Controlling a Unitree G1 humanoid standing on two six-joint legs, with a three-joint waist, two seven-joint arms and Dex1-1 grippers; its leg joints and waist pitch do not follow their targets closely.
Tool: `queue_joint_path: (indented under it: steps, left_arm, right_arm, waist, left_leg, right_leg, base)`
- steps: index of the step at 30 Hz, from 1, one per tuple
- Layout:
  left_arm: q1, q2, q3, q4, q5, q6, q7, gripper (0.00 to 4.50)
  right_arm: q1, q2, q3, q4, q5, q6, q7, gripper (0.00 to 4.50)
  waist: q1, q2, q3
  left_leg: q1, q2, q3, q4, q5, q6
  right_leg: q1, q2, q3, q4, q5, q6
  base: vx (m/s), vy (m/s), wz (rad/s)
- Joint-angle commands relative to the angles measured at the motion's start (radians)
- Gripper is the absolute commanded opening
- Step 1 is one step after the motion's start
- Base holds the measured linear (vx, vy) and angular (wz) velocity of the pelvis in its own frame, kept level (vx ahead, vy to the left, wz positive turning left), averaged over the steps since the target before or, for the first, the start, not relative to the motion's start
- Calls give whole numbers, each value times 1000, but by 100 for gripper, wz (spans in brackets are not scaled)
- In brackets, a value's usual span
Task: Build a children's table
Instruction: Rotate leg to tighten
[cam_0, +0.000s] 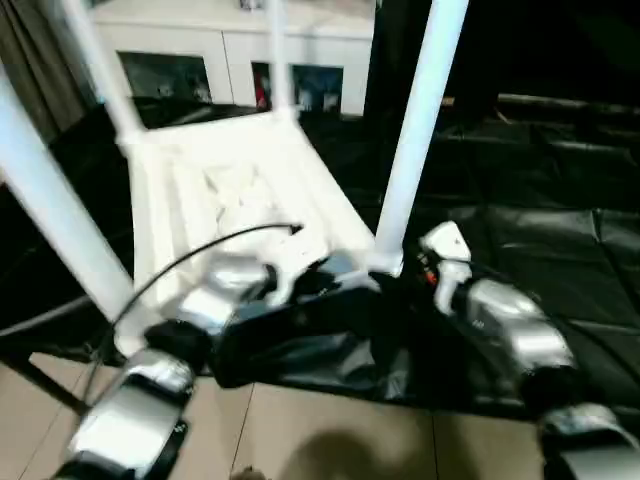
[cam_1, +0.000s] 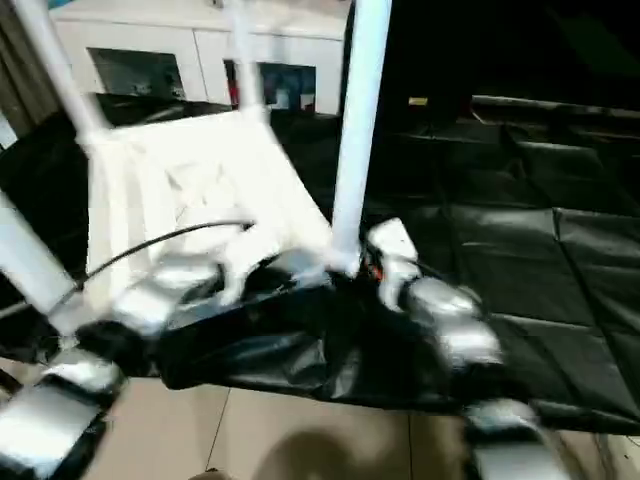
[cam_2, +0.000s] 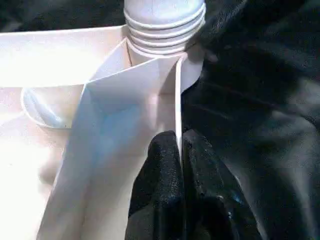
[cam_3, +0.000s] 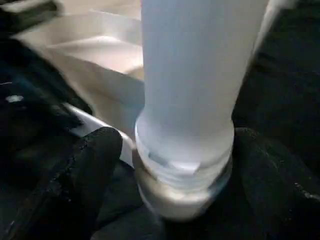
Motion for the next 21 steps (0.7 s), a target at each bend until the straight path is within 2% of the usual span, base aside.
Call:
queue_joint_path:
  steps: [1, 3, 5, 8, 16, 21]
  left_arm:
    - [28, -11, -35, -53, -40, -26, -85, 0]
    - [51, 22, -44, -108, -66, -14, -171, 0]
    - [59, 43, -48, -131, -66, -16, -210, 0]
    - [71, 74, -47, -159, -59, -21, -265, 0]
    - [67, 91, -27, -153, -58, -21, -261, 0]
    - [64, 88, -19, -137, -45, -27, -251, 0]
  right_arm:
    - [3, -15, 25, -57, 21, 11, 75, 388]
    - [15, -52, 42, -90, 26, 16, 142, 388]
    - [23, -73, 53, -106, 25, 19, 182, 388]
    - [37, -100, 76, -135, 16, 31, 233, 388]
    - [45, -113, 109, -152, -5, 33, 263, 388]
    - [57, -128, 121, -172, -7, 44, 292, 388]
  waist:
    - [-3, -15, -49]
    - [1, -15, -50]
    - [4, -14, -52]
    - [10, -16, -52]
    - [10, -18, -49]
    - [12, -20, -48]
  left_leg:
    - [14, 68, -20, -70, -120, 100]
    - [11, 69, -18, -69, -102, 108]
    - [15, 68, -14, -65, -84, 120]
    - [9, 69, -15, -64, -57, 133]
    - [12, 67, -15, -68, -86, 104]
    - [10, 67, -15, -67, -82, 109]
  right_leg:
    - [48, -86, 55, -84, 34, -240]
    - [51, -87, 55, -79, 60, -248]
    - [44, -84, 56, -76, 97, -257]
    - [46, -85, 55, -73, 126, -254]
    - [45, -87, 55, -78, 77, -252]
    - [46, -86, 55, -78, 86, -247]
  base:
    - [0, 0, 0]
    - [0, 0, 0]
    - [0, 0, 0]
    - [0, 0, 0]
    - [0, 0, 0]
    - [0, 0, 0]
